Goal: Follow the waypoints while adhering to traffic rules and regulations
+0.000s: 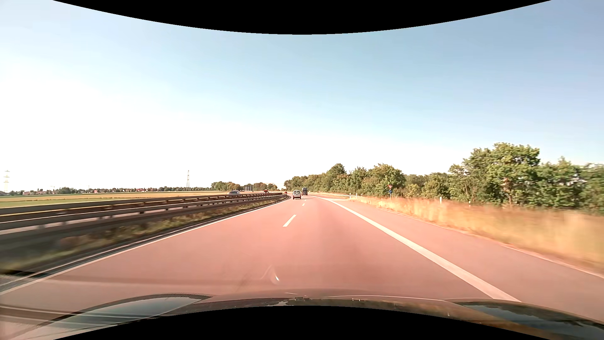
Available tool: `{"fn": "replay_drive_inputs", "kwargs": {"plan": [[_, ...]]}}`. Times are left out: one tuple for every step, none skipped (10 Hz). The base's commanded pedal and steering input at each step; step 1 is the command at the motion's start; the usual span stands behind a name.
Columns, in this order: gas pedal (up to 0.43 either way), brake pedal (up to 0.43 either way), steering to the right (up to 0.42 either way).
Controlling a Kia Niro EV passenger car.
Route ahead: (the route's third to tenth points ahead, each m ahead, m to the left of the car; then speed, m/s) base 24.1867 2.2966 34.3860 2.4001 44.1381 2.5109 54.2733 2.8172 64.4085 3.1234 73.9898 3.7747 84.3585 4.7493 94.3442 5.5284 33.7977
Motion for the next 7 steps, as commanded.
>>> {"fn": "replay_drive_inputs", "kwargs": {"plan": [[0.331, 0.006, -0.006], [0.331, 0.006, -0.007], [0.331, 0.006, -0.006], [0.331, 0.006, -0.007], [0.331, 0.006, -0.007], [0.331, 0.006, -0.007], [0.331, 0.006, -0.007]]}}
